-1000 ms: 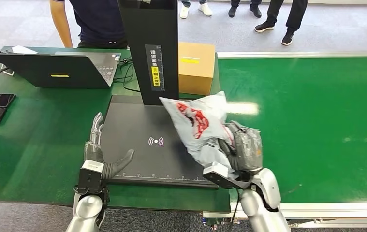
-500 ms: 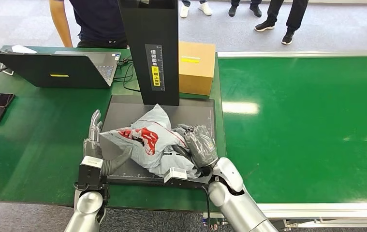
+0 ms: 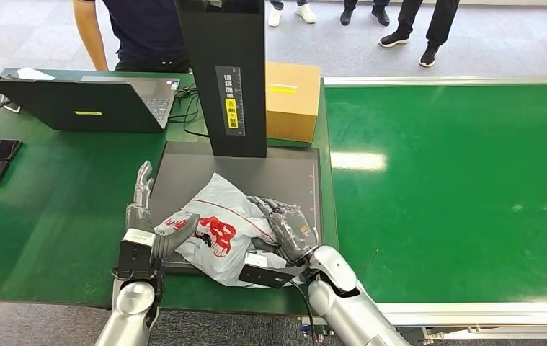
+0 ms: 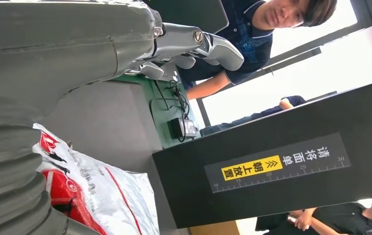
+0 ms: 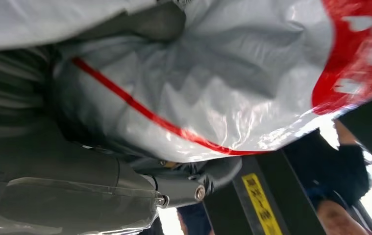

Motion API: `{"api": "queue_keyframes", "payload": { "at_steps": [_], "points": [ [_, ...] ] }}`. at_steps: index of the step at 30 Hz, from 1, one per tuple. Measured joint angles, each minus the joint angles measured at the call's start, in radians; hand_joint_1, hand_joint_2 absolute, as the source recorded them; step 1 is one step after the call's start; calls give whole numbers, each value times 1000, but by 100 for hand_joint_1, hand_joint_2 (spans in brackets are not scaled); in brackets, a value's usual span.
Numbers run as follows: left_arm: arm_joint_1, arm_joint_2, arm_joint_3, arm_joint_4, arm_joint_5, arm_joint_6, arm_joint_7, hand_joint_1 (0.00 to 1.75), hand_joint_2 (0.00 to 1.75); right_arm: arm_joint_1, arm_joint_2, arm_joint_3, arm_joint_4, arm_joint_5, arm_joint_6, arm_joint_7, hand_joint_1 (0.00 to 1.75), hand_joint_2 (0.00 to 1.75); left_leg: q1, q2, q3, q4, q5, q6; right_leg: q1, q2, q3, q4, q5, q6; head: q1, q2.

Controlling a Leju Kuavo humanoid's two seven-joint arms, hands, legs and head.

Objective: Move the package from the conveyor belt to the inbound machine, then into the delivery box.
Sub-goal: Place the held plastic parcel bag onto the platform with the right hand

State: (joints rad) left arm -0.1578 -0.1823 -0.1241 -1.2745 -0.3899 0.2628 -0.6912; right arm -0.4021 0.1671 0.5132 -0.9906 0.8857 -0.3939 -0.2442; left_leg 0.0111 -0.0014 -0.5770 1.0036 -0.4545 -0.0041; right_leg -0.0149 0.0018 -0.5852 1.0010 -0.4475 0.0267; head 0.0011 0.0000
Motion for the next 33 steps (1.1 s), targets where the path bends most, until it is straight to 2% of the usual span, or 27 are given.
{"api": "queue_keyframes", "payload": {
  "at_steps": [3, 8, 13, 15, 17, 24, 26, 29, 33],
  "points": [
    [1, 0, 0, 0, -13, -1, 13, 0, 175, -3, 0, -4, 26, 142, -44, 129, 0, 175, 0, 0, 0, 0, 0, 0, 0, 0, 0, 0, 0, 0, 0, 0],
    [3, 0, 2, -8, -31, -7, 32, 0, 175, -17, 0, -39, 64, 411, -181, 338, 0, 175, 0, 0, 2, 0, 0, 0, 0, 0, 2, 0, 0, 0, 0, 0],
    [3, 0, 3, -9, -33, -14, 35, 0, 175, -18, -1, -95, 81, 575, -257, 434, 0, 175, 0, 0, 2, 1, 0, 0, -1, 0, 2, 0, 0, 0, 0, 0],
    [2, 0, 3, -9, -35, -18, 36, 0, 175, -18, -1, -119, 86, 602, -280, 445, 0, 175, 0, 0, 2, 1, 0, 0, -1, 0, 2, 0, 0, 0, 0, 0],
    [1, 0, 3, -9, -37, -20, 36, 0, 175, -18, -1, -145, 91, 558, -285, 402, 0, 175, 0, 0, 2, 1, 0, 0, -1, 0, 2, 0, 0, 0, 0, 0],
    [-11, 0, 3, -2, -33, -27, 29, 0, 175, -2, -2, -205, 82, 208, -230, 91, 0, 175, 0, 0, 1, 1, 0, 0, 0, 0, 1, 0, 0, 0, 0, 0],
    [-16, 0, 3, 2, -32, -27, 25, 0, 175, 14, -2, -210, 56, 41, -153, -42, 0, 175, 0, 0, 1, 1, 0, 0, 0, 0, 1, 0, 0, 0, 0, 0],
    [-23, 0, 3, 9, -28, -27, 18, 0, 175, 44, -3, -214, -3, -204, 11, -221, 0, 175, 0, 0, 1, 1, 0, 0, 0, 0, 0, 0, 0, 0, 0, 0],
    [-27, 0, 3, 16, -22, -27, 12, 0, 175, 66, -9, -215, -68, -402, 209, -328, 0, 175, 0, 0, 1, 1, 0, 0, 0, 0, 0, 0, 0, 0, 0, 0]
  ]
}}
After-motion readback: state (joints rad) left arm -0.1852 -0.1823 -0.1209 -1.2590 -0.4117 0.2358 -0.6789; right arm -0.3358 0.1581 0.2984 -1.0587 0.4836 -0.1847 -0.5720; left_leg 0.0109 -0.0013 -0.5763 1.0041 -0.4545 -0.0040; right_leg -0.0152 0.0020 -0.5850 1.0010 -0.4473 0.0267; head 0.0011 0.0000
